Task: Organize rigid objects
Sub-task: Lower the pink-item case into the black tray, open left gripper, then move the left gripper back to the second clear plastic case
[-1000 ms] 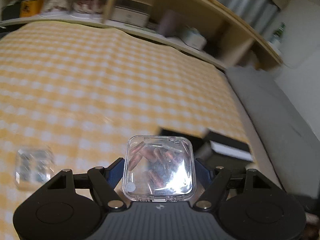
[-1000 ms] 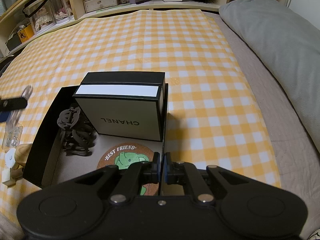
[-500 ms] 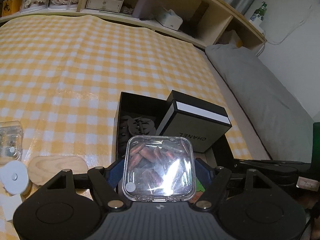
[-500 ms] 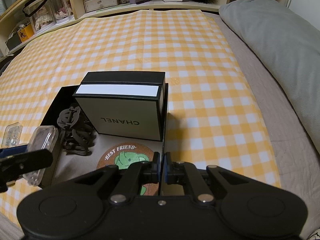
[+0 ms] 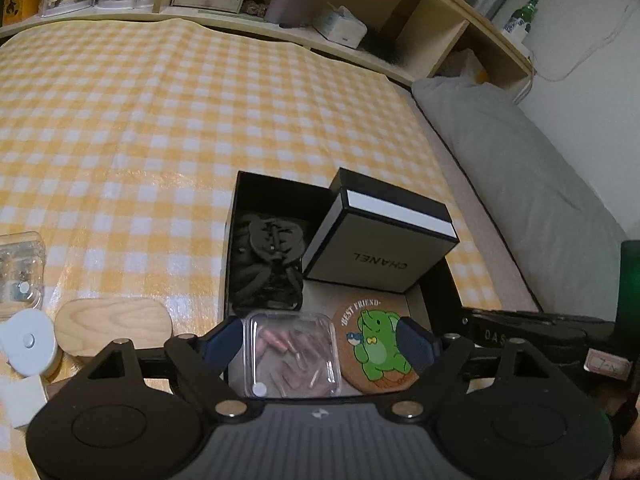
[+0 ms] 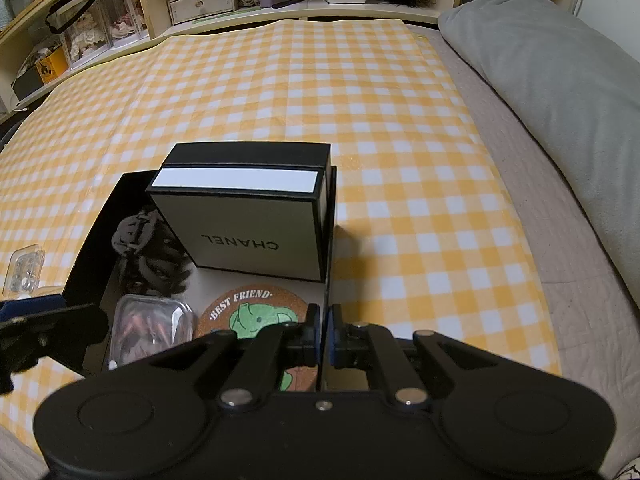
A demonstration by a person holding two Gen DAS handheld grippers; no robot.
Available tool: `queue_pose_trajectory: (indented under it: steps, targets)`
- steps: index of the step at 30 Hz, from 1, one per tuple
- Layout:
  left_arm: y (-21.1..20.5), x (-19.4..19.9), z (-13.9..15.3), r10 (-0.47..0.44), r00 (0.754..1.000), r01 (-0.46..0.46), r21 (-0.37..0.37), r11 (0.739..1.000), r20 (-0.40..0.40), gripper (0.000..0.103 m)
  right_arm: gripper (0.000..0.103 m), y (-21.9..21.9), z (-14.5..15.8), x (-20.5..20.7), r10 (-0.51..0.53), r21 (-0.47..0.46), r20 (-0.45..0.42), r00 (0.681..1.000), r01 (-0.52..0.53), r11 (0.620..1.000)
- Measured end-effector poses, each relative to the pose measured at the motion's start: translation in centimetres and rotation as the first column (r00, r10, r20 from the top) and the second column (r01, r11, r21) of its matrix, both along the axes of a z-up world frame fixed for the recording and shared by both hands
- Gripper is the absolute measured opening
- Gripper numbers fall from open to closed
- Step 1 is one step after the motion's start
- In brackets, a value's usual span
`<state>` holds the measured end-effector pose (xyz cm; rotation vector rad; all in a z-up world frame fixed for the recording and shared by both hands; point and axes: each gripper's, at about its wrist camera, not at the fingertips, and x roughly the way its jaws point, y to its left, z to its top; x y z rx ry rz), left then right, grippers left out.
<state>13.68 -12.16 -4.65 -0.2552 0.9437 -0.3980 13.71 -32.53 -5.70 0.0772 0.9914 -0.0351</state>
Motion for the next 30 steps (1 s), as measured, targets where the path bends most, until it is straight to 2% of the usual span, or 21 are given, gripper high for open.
queue_pose_trajectory:
  steps: [9, 20, 30]
  targets:
    - [-0.2, -0.3, 0.1, -0.039, 0.999, 0.04, 0.032, 0.999, -0.023, 0.087, 0.004, 0.0, 0.0, 0.0, 0.0, 0.0, 0.0, 1.0, 0.0, 1.0]
    - [0.4, -1.4, 1.4, -0.06, 0.998, 0.06, 0.03, 0.998, -0.004, 0.103, 0.004, 0.0, 0.0, 0.0, -0.001, 0.001, 0.0, 1.0, 0.001, 1.0]
    - [2.0, -2.7, 3.0, -0.074, 0.997, 0.073, 0.057, 0.996, 0.026, 0.103, 0.004, -0.1, 0.0, 0.0, -0.002, 0.004, 0.0, 1.0, 0.002, 1.0]
